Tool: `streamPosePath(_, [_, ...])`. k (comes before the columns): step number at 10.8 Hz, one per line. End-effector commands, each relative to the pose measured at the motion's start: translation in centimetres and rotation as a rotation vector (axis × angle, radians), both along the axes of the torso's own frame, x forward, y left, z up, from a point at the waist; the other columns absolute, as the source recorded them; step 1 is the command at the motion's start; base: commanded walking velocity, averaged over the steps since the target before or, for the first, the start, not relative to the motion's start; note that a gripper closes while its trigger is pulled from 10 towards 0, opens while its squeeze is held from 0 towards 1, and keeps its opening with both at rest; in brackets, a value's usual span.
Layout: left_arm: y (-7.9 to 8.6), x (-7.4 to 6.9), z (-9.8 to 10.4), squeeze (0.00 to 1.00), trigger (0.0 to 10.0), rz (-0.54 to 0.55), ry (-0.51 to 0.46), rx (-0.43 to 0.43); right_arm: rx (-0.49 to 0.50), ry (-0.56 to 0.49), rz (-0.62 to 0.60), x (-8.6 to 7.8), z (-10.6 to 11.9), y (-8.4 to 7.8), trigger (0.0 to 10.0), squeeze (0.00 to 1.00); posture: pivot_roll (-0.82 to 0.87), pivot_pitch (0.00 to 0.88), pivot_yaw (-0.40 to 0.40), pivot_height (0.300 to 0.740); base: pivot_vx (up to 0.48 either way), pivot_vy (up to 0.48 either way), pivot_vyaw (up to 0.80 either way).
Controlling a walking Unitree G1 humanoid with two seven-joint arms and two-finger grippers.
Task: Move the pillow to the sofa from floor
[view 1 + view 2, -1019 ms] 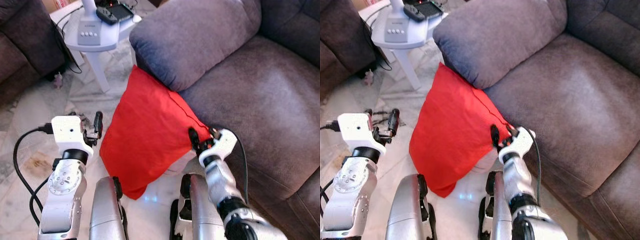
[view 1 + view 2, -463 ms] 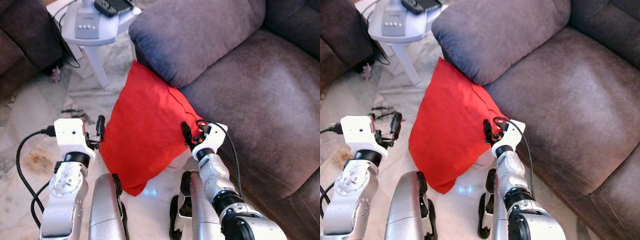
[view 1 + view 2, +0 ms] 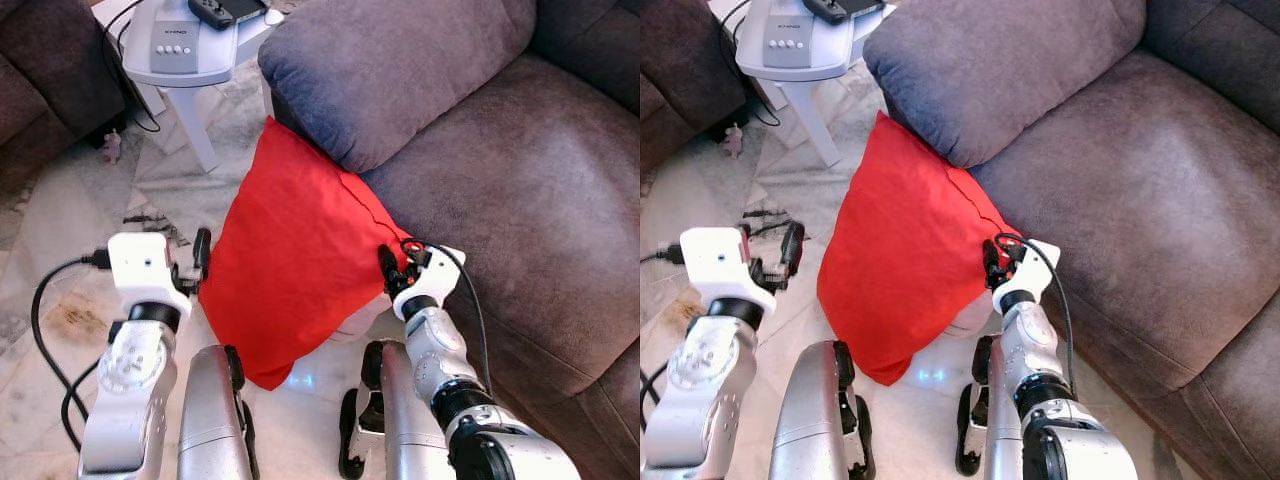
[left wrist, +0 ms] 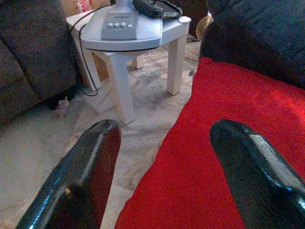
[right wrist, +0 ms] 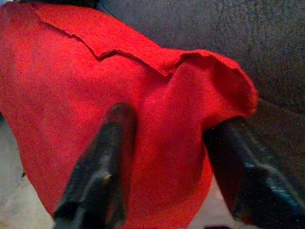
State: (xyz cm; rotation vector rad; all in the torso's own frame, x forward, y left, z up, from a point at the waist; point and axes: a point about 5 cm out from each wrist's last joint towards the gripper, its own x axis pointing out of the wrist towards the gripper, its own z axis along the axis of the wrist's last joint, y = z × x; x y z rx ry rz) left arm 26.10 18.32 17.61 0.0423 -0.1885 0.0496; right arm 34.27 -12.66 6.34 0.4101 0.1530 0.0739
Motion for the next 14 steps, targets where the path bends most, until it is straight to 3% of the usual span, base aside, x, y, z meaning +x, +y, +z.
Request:
streamPosePath(1, [0.0,-0.2,-0.7,0.00,10.0,-0.003,0.040,-0.008,0.003,0.038,-0.010,-0.5,-0.9,-0.3,0.0,0.00,0.18,0.380,-0.069,0.584,0.000,0.000,0.00])
streamPosePath(8, [0.2,0.0,-1.1,0.00,10.0,0.009,0.054,-0.018,0.047,0.051,0.035,-0.5,-1.0,0.2,0.0,0.00,0.17,0.369,-0.072,0.584,0.000,0.000,0.00])
streamPosePath(11, [0.2,1.2,-1.1,0.00,10.0,0.019,0.042,-0.035,0.036,0.032,0.037,0.1,-0.3,-0.2,0.0,0.00,0.17,0.314,-0.078,0.584,0.000,0.000,0.00])
streamPosePath(14, [0.6,3.3,-0.8,0.00,10.0,0.039,0.011,-0.044,0.038,-0.057,0.100,1.2,1.8,0.0,0.0,0.00,0.15,0.210,-0.083,0.584,0.000,0.000,0.00])
